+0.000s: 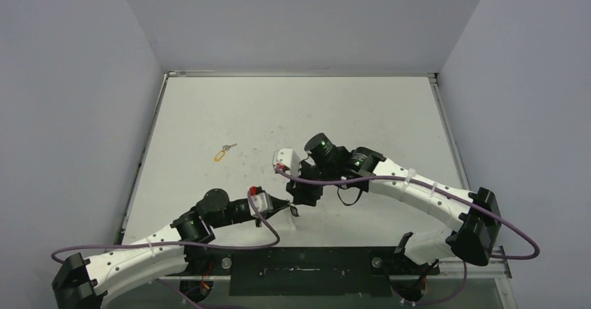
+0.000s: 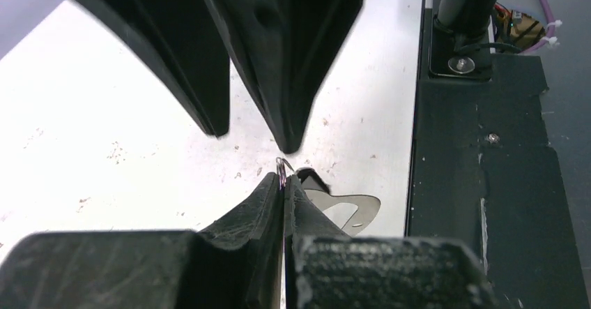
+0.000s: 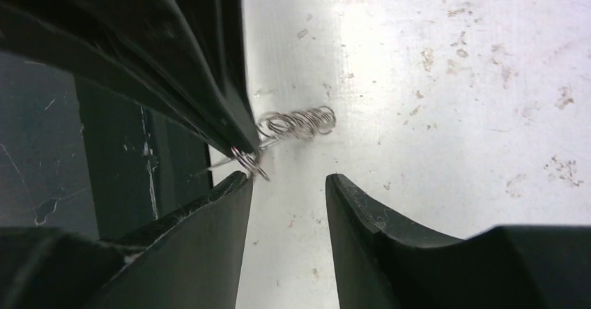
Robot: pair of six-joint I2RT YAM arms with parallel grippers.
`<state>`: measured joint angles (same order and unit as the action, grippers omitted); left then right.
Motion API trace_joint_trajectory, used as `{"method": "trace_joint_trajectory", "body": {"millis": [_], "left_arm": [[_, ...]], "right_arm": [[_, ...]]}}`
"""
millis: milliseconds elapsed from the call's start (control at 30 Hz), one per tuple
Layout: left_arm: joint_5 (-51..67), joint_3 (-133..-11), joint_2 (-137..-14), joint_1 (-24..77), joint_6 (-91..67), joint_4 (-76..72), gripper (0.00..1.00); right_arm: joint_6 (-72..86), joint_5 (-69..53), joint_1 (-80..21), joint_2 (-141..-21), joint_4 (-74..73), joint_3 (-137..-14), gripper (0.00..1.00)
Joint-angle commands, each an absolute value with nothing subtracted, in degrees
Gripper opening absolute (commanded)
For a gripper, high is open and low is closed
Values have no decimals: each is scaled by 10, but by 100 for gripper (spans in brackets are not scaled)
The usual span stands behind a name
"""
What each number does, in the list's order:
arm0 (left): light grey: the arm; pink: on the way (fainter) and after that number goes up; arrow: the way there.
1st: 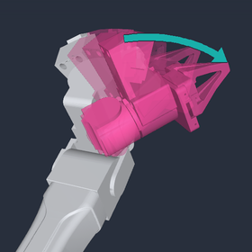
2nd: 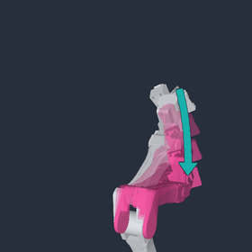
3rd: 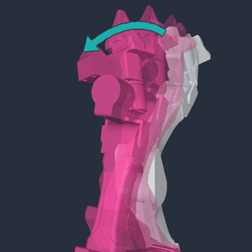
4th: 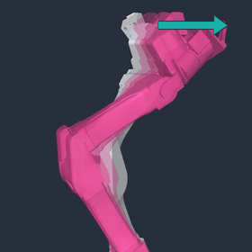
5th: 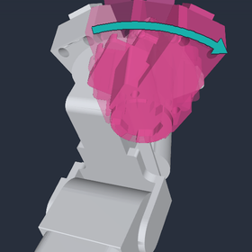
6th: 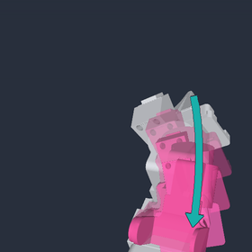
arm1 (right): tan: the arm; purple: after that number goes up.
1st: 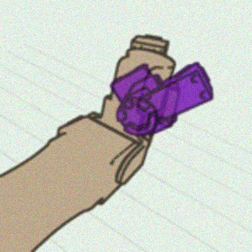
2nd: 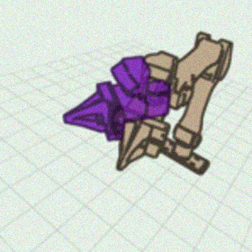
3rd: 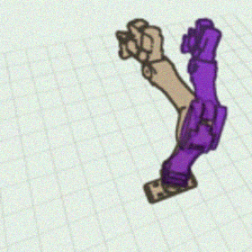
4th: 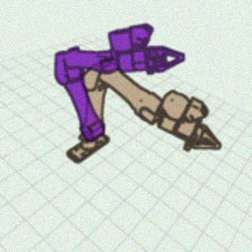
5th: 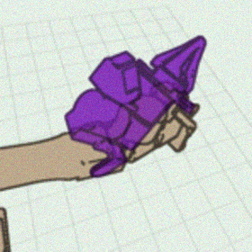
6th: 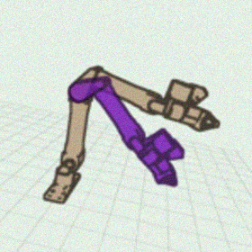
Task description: Put the keys on the keyring
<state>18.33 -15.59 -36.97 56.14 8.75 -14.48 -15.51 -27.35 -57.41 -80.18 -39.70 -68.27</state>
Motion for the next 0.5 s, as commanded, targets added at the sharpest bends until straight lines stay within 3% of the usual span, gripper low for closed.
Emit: {"method": "trace_joint_trajectory", "body": {"millis": [0,467], "left_arm": [[171,-125,-332,563,56,-261,0],[202,-80,-279,563,46,-357,0]], "right_arm": [[-138,-350,-517,-733,-292,-634,44],[-165,-553,-490,-664,-104,-510,42]]}}
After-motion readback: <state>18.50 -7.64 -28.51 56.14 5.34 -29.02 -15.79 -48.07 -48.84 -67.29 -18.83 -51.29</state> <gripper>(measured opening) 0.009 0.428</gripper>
